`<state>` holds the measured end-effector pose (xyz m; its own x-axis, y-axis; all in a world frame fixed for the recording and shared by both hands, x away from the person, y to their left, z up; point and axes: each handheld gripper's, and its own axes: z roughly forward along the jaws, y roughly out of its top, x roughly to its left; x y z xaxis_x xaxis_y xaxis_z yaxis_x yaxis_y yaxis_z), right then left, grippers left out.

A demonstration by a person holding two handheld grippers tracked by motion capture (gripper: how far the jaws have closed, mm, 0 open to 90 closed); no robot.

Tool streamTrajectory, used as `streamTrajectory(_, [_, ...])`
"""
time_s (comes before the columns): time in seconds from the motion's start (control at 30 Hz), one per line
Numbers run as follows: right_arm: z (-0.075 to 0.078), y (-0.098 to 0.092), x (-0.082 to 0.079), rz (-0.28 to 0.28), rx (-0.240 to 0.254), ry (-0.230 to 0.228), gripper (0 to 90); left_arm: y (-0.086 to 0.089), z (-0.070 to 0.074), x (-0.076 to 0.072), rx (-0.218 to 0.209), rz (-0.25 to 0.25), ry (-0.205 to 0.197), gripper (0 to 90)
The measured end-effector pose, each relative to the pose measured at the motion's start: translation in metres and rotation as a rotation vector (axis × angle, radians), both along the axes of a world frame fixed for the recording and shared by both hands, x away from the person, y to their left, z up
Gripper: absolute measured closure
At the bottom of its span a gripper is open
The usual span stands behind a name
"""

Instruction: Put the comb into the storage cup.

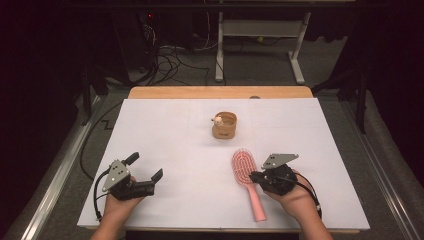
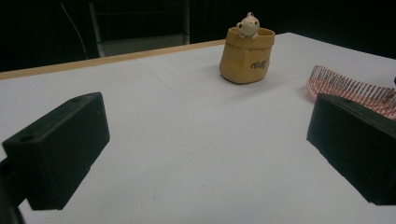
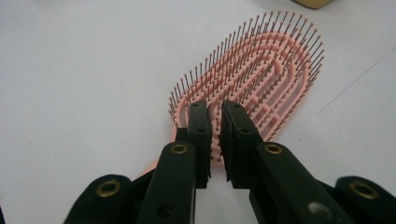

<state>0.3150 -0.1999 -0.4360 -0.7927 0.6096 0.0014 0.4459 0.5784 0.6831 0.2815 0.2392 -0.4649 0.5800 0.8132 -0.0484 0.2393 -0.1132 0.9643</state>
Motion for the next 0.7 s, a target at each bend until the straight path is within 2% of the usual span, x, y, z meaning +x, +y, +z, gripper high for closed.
streamTrajectory(0.47, [0.0047, -0.0060, -0.0076, -0.019, 0.039, -0.008, 76.2, -0.0008, -0.0001, -0.0001, -0.004, -0.005, 0.004, 0.0])
streamTrajectory(0.7, [0.0064, -0.0021, -0.0072, -0.039, 0.062, 0.001, 67.6, 0.0012, -0.0009, 0.0011, -0.005, -0.011, 0.001, 0.0])
